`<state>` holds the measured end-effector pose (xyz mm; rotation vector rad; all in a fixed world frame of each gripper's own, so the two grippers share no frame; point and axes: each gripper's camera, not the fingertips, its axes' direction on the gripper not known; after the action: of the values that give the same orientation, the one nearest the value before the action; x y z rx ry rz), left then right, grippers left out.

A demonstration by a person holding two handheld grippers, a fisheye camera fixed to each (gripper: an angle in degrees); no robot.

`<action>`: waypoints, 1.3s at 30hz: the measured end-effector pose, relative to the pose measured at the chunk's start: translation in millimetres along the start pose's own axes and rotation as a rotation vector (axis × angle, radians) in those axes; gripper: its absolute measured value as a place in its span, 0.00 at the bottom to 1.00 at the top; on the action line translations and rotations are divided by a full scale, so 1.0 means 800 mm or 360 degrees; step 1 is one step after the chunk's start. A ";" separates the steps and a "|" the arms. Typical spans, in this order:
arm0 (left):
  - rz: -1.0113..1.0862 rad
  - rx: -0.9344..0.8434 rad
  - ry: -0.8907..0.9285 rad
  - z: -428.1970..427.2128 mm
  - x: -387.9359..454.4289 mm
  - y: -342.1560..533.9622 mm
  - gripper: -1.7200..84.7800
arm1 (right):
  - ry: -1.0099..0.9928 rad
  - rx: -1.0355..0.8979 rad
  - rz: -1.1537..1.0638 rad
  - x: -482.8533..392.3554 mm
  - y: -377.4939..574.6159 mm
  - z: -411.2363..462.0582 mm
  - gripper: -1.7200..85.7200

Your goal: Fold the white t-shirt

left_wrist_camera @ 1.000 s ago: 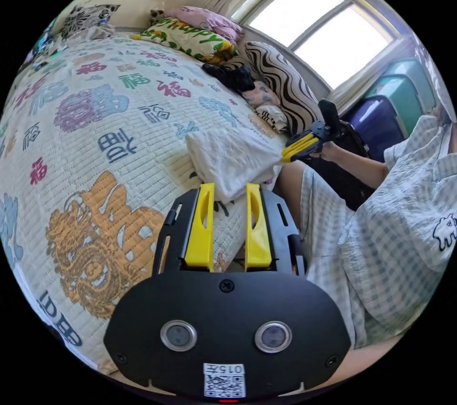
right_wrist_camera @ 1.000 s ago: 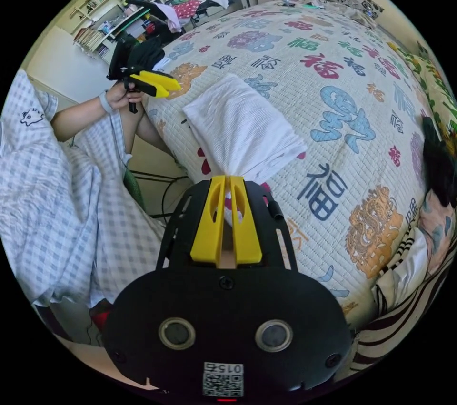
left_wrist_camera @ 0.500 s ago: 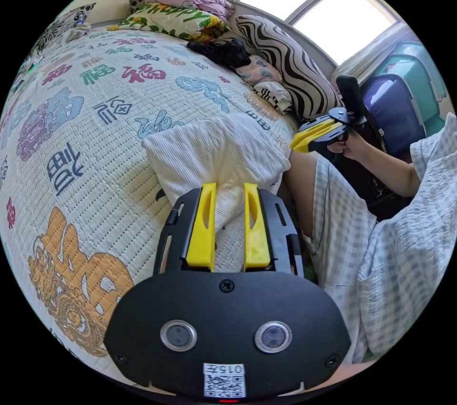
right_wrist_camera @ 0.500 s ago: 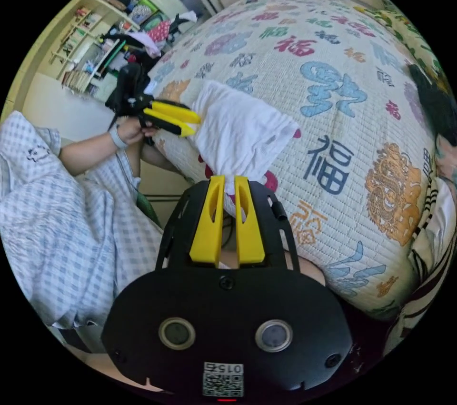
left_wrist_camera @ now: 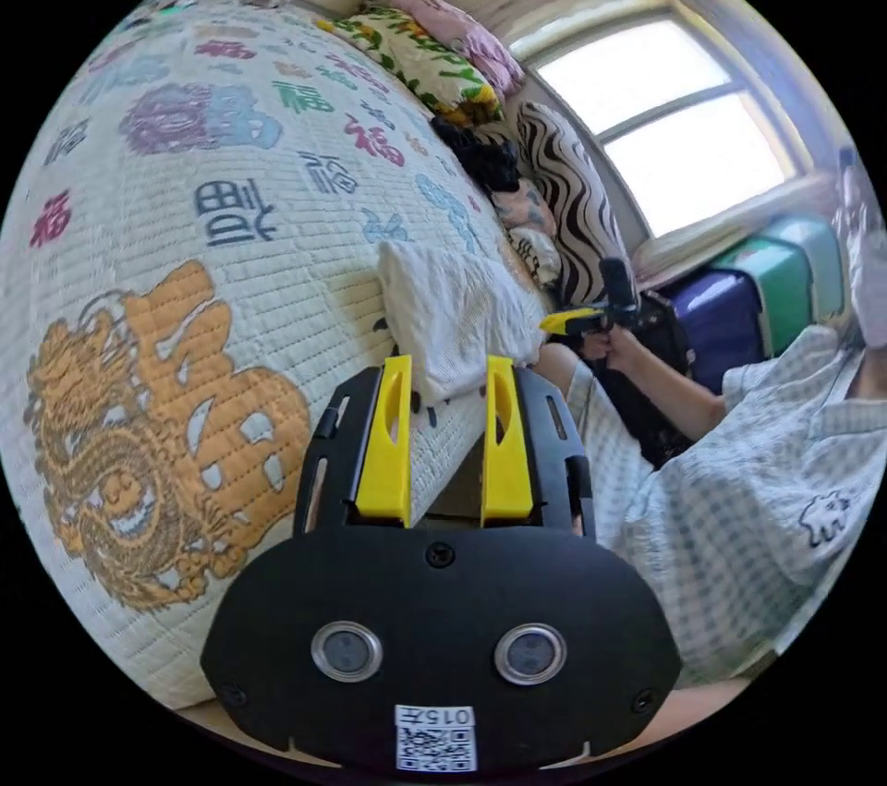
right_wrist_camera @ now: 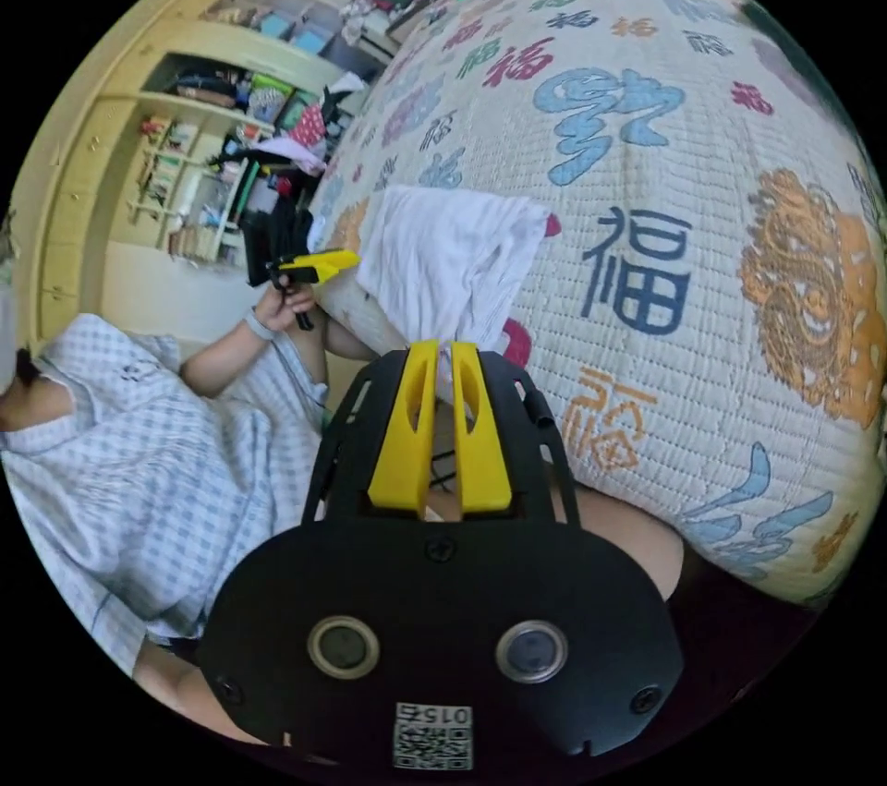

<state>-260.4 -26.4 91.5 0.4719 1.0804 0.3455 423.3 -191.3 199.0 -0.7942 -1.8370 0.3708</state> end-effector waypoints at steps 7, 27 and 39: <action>-0.0313 -0.0156 0.0384 -0.029 -0.074 -0.078 0.22 | -0.0441 0.0053 0.0332 0.109 -0.066 -0.007 0.18; -0.0174 -0.0314 0.0688 -0.089 -0.006 -0.160 0.09 | -0.0599 0.0062 0.0105 0.120 -0.142 0.036 0.07; -0.0237 0.0346 0.0216 -0.541 0.052 -0.020 0.09 | -0.0808 -0.0236 -0.0543 -0.155 -0.264 0.278 0.07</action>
<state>-631.1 66.0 -116.3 0.5634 1.2845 0.1299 176.2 -405.0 146.5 -0.4925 -2.4528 0.2280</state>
